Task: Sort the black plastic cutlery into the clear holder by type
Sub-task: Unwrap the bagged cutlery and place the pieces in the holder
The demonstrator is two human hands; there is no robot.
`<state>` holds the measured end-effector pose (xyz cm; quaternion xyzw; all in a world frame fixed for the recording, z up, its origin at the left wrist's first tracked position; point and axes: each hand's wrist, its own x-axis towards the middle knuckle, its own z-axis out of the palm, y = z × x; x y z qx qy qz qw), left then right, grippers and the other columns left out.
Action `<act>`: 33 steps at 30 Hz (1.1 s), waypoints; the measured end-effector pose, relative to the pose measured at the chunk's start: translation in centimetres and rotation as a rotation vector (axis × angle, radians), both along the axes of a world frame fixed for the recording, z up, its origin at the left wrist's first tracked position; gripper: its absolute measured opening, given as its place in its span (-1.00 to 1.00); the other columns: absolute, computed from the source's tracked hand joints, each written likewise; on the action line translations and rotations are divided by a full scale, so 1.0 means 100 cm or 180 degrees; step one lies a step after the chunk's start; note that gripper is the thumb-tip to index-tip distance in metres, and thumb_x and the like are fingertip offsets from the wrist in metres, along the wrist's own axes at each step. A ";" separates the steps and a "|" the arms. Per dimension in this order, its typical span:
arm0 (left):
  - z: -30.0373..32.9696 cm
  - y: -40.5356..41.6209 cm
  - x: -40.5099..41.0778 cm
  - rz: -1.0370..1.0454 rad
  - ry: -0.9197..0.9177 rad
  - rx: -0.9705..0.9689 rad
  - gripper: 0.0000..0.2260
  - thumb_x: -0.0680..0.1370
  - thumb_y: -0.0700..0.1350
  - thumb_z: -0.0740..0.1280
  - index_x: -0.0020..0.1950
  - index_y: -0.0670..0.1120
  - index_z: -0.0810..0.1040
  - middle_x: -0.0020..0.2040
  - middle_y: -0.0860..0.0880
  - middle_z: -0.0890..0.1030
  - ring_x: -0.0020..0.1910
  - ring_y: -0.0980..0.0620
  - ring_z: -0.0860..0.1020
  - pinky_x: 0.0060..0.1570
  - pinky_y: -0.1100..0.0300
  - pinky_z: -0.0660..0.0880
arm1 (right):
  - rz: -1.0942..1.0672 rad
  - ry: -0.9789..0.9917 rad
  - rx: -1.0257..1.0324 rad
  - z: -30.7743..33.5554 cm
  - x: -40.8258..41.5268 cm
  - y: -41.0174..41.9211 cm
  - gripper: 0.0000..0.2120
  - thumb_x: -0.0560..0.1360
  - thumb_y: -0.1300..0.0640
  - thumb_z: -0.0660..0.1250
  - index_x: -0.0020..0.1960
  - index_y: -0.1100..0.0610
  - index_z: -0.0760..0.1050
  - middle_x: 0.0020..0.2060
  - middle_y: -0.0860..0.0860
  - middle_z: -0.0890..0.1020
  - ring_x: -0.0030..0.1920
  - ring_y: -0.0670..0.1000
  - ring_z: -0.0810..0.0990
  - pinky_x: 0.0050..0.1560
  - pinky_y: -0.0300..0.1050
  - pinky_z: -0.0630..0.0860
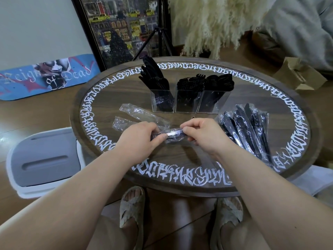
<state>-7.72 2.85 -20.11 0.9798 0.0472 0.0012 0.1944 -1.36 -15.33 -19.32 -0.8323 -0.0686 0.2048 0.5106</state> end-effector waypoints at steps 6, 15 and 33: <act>0.001 0.001 -0.002 0.0175 -0.0394 -0.0301 -0.68 0.56 0.12 0.27 0.22 -0.03 0.52 0.07 0.06 0.49 0.10 0.07 0.47 0.08 0.22 0.37 | -0.0218 0.0164 0.0369 0.000 0.002 0.000 -0.84 0.54 0.29 0.30 -0.15 0.11 0.58 -0.29 0.02 0.60 -0.35 -0.10 0.54 -0.34 -0.32 0.49; -0.001 0.024 0.002 0.1284 -0.0351 -0.0640 -0.71 0.63 -0.12 0.13 0.34 -0.04 0.42 0.01 -0.02 0.62 0.01 -0.05 0.59 0.02 0.10 0.47 | -0.0803 0.0339 0.1060 -0.003 0.012 -0.005 -0.81 0.57 0.32 0.25 -0.16 0.13 0.54 -0.29 0.04 0.57 -0.35 -0.09 0.54 -0.36 -0.30 0.49; -0.002 0.043 -0.001 0.1733 -0.0340 -0.0072 -0.80 0.57 -0.12 0.22 0.18 -0.04 0.50 0.08 -0.09 0.57 0.06 -0.13 0.51 -0.01 0.01 0.46 | -0.1184 0.0303 0.0789 -0.009 0.022 -0.016 -0.78 0.56 0.33 0.25 -0.21 0.14 0.54 -0.28 0.05 0.59 -0.35 -0.07 0.55 -0.29 -0.22 0.53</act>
